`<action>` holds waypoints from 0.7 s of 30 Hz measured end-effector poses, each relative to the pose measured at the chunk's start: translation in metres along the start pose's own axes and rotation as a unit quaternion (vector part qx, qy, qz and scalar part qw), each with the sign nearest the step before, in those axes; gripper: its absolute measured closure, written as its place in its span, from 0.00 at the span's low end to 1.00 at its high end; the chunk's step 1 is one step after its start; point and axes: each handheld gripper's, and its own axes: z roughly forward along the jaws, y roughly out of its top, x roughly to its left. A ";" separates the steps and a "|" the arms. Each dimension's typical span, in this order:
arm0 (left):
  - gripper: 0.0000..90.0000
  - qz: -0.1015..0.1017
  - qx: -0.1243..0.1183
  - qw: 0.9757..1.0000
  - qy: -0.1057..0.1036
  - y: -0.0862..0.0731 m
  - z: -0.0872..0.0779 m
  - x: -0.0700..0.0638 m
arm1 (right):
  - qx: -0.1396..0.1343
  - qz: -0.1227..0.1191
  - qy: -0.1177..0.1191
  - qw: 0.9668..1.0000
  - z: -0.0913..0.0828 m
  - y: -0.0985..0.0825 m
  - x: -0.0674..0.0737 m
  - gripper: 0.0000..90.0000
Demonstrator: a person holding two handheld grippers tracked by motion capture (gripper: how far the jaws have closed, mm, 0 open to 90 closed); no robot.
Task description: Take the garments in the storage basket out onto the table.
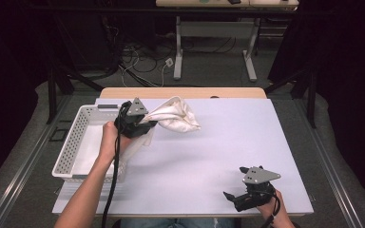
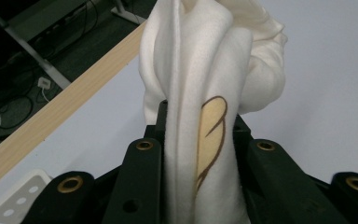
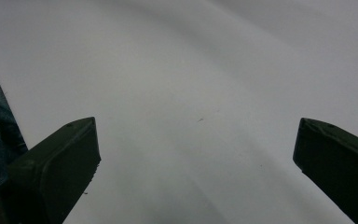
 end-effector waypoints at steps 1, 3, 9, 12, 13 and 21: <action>0.83 0.000 0.000 1.000 0.000 0.000 0.000 0.000 | 0.000 0.000 0.000 1.000 0.000 0.000 0.000 0.00; 0.83 -0.002 0.002 1.000 -0.003 0.001 0.003 -0.003 | -0.004 -0.001 0.001 1.000 0.000 0.000 0.000 0.00; 0.83 0.005 0.004 1.000 -0.010 0.003 0.010 -0.008 | -0.001 -0.001 0.005 1.000 0.000 0.000 0.000 0.00; 0.83 0.007 0.007 1.000 -0.013 0.005 0.015 -0.010 | -0.002 0.001 0.004 1.000 0.000 0.000 0.001 0.00; 0.83 0.009 0.006 1.000 -0.014 0.005 0.016 -0.011 | 0.000 0.001 0.006 1.000 0.000 0.000 0.001 0.00; 0.83 0.008 0.002 1.000 -0.023 0.007 0.026 -0.015 | -0.002 0.001 0.006 1.000 -0.001 0.000 0.001 0.00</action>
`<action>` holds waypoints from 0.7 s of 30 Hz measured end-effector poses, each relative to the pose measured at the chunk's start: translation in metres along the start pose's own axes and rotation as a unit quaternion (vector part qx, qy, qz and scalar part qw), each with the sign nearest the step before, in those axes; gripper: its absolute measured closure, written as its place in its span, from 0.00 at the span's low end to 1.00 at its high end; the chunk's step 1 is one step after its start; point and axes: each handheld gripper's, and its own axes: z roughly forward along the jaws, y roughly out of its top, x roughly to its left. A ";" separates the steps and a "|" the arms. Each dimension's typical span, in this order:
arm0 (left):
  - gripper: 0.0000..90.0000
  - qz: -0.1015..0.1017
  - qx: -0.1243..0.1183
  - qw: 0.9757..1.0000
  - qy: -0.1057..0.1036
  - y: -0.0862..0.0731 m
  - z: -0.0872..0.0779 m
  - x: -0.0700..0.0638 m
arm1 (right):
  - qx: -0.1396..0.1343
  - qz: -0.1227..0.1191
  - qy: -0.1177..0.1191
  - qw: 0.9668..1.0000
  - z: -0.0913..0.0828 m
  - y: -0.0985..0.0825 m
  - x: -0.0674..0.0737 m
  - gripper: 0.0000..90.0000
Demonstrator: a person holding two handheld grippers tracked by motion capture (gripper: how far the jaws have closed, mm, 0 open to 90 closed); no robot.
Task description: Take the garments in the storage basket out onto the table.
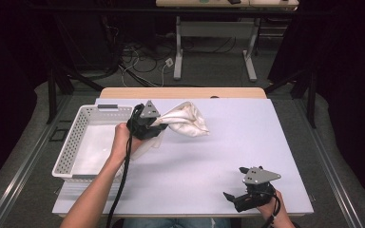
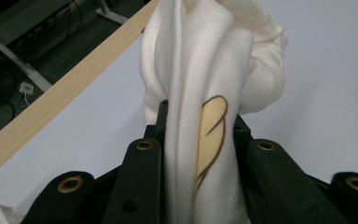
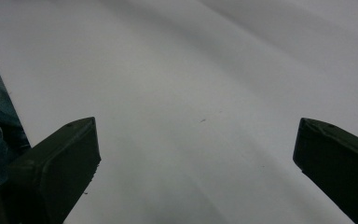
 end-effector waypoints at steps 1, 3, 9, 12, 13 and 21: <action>0.83 -0.002 0.001 1.000 -0.002 0.000 0.001 -0.001 | 0.000 0.000 0.000 1.000 0.000 0.000 0.000 0.00; 0.83 0.000 0.002 1.000 -0.003 0.000 0.002 -0.001 | 0.000 0.001 0.002 1.000 0.000 0.000 0.000 0.00; 0.83 -0.003 -0.001 1.000 -0.006 0.000 0.009 -0.003 | 0.000 -0.001 0.004 1.000 0.000 0.000 0.001 0.00; 0.83 -0.003 0.000 1.000 -0.007 -0.001 0.011 -0.004 | -0.001 -0.001 0.002 1.000 0.001 0.000 0.000 0.00; 0.83 -0.006 -0.005 1.000 -0.007 -0.001 0.012 -0.004 | -0.001 0.000 0.004 1.000 0.001 0.000 0.000 0.00; 0.83 -0.016 -0.005 1.000 -0.019 -0.005 0.028 -0.010 | 0.000 0.002 0.003 1.000 0.002 0.000 0.001 0.00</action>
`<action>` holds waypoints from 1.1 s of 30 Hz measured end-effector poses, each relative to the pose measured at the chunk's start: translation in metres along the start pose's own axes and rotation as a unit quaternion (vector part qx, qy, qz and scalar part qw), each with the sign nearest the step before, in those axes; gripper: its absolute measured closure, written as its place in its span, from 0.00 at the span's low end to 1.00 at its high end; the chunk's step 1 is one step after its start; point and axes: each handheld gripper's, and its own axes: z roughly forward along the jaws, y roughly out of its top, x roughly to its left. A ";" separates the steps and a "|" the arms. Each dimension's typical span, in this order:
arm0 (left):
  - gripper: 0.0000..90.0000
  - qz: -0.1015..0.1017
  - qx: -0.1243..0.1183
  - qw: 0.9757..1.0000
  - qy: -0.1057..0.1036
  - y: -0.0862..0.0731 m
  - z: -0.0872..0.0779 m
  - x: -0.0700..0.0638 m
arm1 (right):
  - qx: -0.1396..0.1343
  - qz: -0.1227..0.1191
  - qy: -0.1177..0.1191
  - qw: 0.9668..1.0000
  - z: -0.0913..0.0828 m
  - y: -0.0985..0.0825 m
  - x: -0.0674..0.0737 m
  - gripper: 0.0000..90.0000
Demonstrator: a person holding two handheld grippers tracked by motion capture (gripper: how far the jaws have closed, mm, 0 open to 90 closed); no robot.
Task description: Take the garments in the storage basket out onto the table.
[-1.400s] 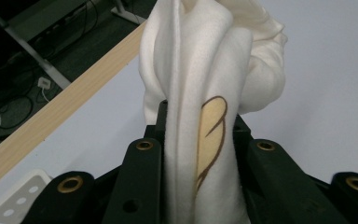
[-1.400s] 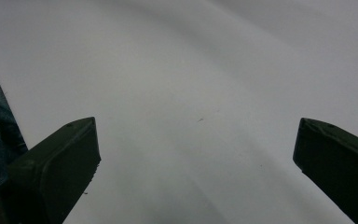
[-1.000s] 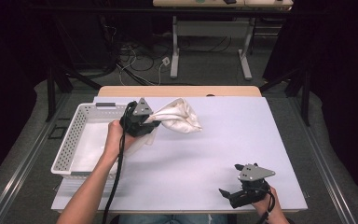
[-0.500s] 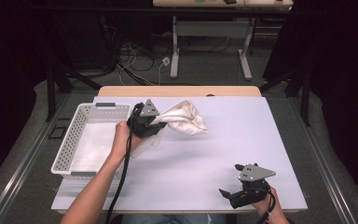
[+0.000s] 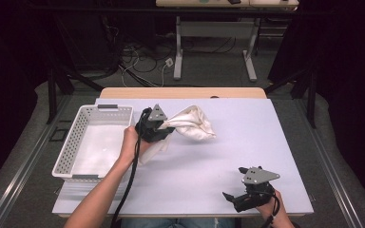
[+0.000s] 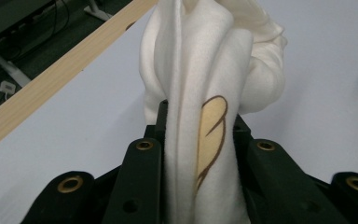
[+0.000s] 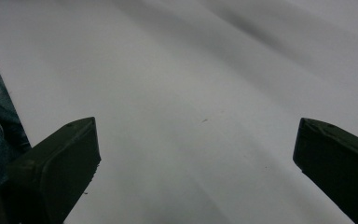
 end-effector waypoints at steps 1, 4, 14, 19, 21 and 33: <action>0.83 0.000 0.002 1.000 -0.002 0.000 0.002 0.000 | 0.001 0.001 0.001 1.000 0.000 0.000 0.000 0.00; 0.83 -0.006 0.005 1.000 -0.007 -0.001 0.007 -0.001 | 0.002 0.001 0.001 1.000 0.000 0.000 0.000 0.00; 0.83 -0.022 0.009 1.000 -0.020 -0.005 0.030 -0.005 | 0.000 -0.004 -0.002 1.000 -0.001 0.000 -0.001 0.00; 0.83 -0.026 0.013 0.999 -0.017 -0.008 0.038 -0.007 | -0.001 -0.006 0.000 1.000 -0.002 0.000 -0.001 0.00; 0.83 -0.030 0.013 0.999 -0.015 -0.009 0.040 -0.007 | -0.001 -0.007 0.001 1.000 -0.002 0.000 -0.001 0.00; 0.82 -0.050 0.032 0.998 -0.008 -0.020 0.053 -0.001 | 0.003 -0.009 0.001 1.000 -0.002 0.000 0.000 0.00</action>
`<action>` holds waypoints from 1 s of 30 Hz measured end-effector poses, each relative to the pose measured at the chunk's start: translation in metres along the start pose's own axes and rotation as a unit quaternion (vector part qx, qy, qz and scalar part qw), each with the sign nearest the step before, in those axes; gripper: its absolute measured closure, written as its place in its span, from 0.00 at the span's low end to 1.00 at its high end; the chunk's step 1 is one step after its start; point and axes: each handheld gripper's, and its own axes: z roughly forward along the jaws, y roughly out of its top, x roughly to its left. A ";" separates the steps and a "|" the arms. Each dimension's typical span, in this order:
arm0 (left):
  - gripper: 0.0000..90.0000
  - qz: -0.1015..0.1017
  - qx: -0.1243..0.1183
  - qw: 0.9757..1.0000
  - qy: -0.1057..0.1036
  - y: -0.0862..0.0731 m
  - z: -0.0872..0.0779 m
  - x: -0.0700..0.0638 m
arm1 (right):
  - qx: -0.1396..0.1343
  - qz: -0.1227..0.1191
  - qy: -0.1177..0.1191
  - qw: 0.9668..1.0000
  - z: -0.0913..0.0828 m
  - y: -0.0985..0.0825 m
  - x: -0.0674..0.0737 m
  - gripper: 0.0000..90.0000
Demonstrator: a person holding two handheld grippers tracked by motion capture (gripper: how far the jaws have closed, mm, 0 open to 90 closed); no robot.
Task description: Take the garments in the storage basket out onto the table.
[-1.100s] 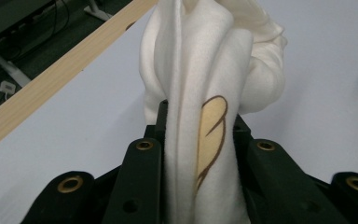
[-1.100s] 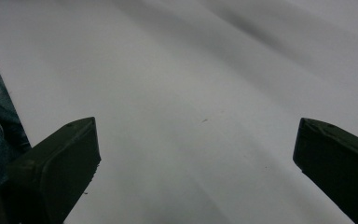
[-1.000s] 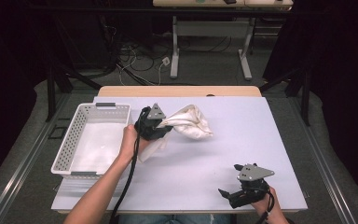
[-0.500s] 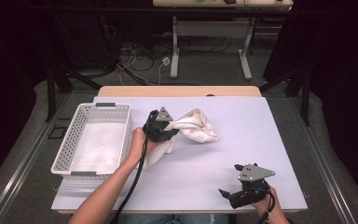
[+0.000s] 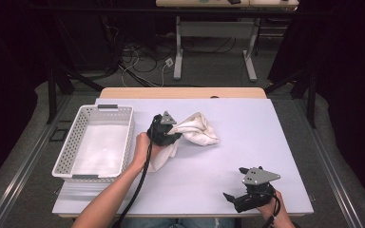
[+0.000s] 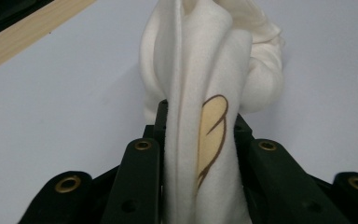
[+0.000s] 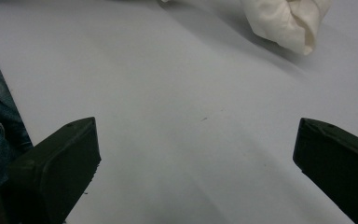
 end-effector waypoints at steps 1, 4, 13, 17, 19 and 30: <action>0.82 -0.007 -0.001 1.000 0.000 -0.001 0.002 0.001 | 0.001 0.000 0.000 1.000 0.000 0.000 0.000 0.00; 0.81 -0.010 0.004 1.000 -0.001 -0.003 0.004 0.003 | -0.001 0.000 -0.001 1.000 0.000 0.000 0.000 0.00; 0.74 -0.010 0.033 0.999 0.023 -0.011 0.020 0.002 | 0.003 -0.001 -0.001 1.000 0.000 0.000 0.000 0.00; 0.52 -0.020 0.038 0.998 0.041 -0.010 0.021 0.001 | 0.002 0.001 -0.001 1.000 0.000 0.000 0.001 0.00; 0.38 -0.022 0.036 0.998 0.046 -0.010 0.019 0.000 | 0.002 0.000 -0.001 1.000 0.000 0.000 0.000 0.00; 0.07 -0.014 0.012 0.998 0.055 -0.009 -0.024 -0.012 | 0.002 0.002 -0.002 1.000 -0.001 0.000 0.002 0.00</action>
